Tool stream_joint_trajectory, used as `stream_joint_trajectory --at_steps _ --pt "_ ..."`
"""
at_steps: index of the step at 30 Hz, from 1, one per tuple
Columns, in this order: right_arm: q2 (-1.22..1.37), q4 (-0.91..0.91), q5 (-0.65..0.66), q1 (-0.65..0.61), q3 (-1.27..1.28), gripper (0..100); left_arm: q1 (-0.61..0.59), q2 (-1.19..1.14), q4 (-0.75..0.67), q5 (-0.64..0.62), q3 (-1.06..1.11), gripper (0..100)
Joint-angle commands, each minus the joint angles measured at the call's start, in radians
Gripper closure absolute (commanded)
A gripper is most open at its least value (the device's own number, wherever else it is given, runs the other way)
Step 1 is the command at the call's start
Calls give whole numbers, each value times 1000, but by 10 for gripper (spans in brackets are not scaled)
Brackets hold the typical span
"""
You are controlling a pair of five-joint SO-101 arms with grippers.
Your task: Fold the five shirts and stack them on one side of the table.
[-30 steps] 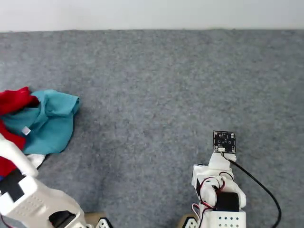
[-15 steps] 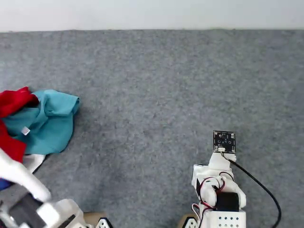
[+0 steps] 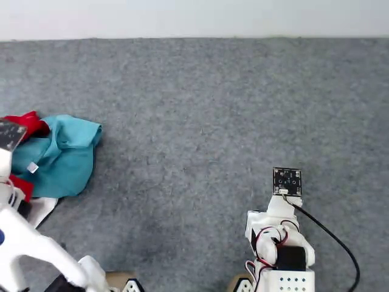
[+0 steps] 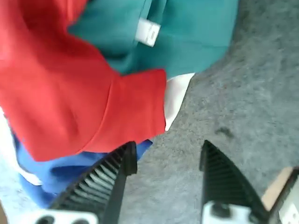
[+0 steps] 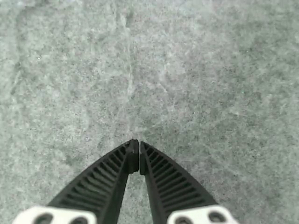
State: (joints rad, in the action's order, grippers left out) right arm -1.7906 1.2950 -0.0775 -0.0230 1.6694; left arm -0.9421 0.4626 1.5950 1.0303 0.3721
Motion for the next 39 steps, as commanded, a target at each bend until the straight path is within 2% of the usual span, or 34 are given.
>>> stream_joint_trajectory --at_steps 1,15,18,21,28,33,39 --pt "-10 5 -5 -2 14 984 -43 -51 -77 -2 28 756" --pt "-10 5 -5 -2 14 984 -103 -390 -338 -75 41 759" --pt "-10 5 -5 -2 14 984 -100 -446 -394 -129 41 789" --pt "-10 5 -5 -2 14 984 -98 -514 -425 -132 41 829" --pt "-10 5 -5 -2 14 984 -77 -611 -414 -132 36 985" --pt "-10 5 -5 -2 14 984 -37 -549 -318 -135 -4 987" --pt "-10 5 -5 -2 14 984 31 -311 -249 -153 -38 987"
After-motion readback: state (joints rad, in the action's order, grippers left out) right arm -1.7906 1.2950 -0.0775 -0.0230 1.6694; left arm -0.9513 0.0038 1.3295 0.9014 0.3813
